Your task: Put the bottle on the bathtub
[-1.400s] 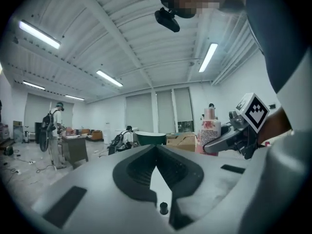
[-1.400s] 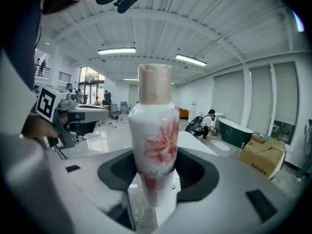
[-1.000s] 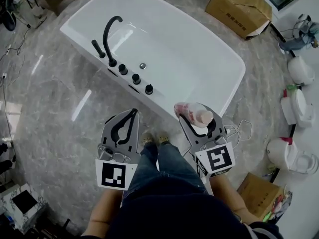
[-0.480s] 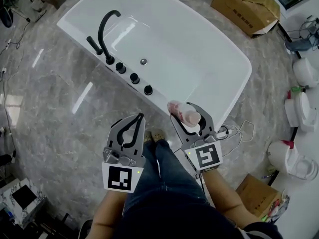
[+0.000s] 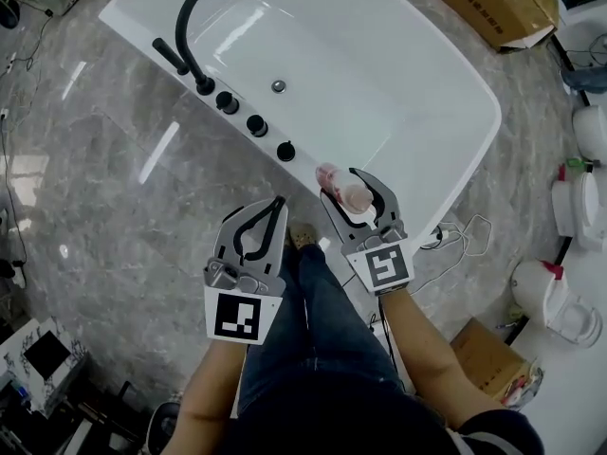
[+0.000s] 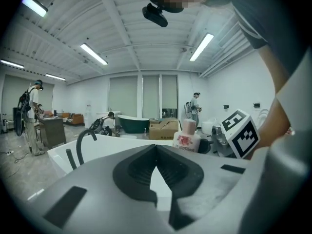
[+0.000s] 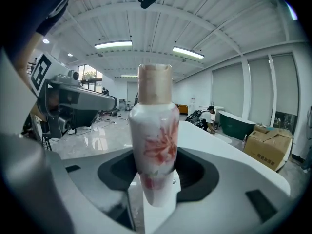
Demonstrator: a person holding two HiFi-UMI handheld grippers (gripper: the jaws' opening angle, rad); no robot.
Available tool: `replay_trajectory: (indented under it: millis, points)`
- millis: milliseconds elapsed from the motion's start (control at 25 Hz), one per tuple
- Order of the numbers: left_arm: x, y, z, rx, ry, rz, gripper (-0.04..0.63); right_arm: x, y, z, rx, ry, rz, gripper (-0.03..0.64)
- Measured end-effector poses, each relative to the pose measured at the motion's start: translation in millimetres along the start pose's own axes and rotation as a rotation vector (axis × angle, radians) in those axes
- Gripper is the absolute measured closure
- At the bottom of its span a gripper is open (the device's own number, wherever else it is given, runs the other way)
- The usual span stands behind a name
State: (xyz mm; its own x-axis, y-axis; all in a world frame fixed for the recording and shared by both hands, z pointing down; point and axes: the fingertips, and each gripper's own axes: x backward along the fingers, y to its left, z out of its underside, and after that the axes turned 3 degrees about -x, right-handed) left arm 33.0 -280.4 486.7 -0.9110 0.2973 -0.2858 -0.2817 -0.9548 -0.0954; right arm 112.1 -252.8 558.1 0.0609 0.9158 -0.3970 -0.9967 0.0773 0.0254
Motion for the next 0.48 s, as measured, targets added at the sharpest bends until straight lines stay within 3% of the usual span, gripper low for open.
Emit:
replay_trajectory:
  millis: [200, 480]
  points:
    - [-16.9, 3.8, 30.3, -0.006, 0.028, -0.023, 0.572, -27.4, -0.8, 34.2, -0.003, 0.044, -0.029, 0.377]
    - [-28.0, 7.4, 63.2, 0.049, 0.079, -0.039, 0.572, -63.1, 6.2, 71.3, -0.026, 0.098, -0.069, 0.377]
